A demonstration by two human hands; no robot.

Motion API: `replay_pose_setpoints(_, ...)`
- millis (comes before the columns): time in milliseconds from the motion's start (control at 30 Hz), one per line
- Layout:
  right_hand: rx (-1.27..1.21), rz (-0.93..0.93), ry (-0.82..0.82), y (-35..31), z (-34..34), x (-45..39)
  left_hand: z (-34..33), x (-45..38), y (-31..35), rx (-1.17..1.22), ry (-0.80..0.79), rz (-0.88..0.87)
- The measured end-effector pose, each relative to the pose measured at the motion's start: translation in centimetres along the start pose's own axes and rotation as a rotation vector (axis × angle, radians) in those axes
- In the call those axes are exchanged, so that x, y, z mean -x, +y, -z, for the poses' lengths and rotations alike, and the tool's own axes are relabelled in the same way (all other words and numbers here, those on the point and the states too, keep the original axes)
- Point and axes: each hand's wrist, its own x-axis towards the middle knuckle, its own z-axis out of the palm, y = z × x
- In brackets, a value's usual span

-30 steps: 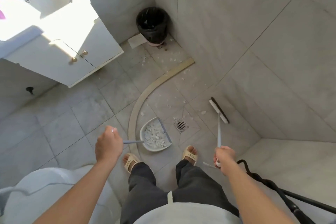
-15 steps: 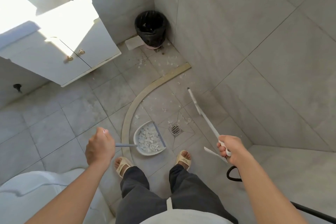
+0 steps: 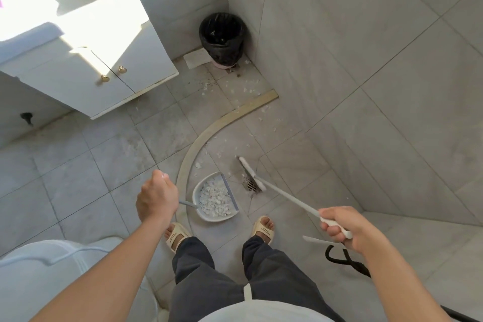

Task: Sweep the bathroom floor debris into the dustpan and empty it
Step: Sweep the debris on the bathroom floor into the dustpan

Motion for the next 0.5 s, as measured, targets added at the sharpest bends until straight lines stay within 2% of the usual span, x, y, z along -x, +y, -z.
replay_pose_setpoints(100, 0.024, 0.003, 0.012, 0.9, -1.4, 0.2, 0.0, -0.2, 0.1, 0.006, -0.004, 0.015)
replay_pose_setpoints(233, 0.159, 0.037, 0.078, 3.0, -6.8, -0.6, -0.1, -0.2, 0.2, 0.008, 0.008, 0.014)
replay_pose_setpoints(333, 0.177, -0.009, 0.056, 3.9, -9.3, -0.5, -0.2, 0.0, 0.2, 0.002, 0.016, 0.009)
replay_pose_setpoints(500, -0.032, -0.066, -0.088, 2.4, -4.3, -0.4, -0.4, 0.4, -0.4, -0.003, 0.033, -0.005)
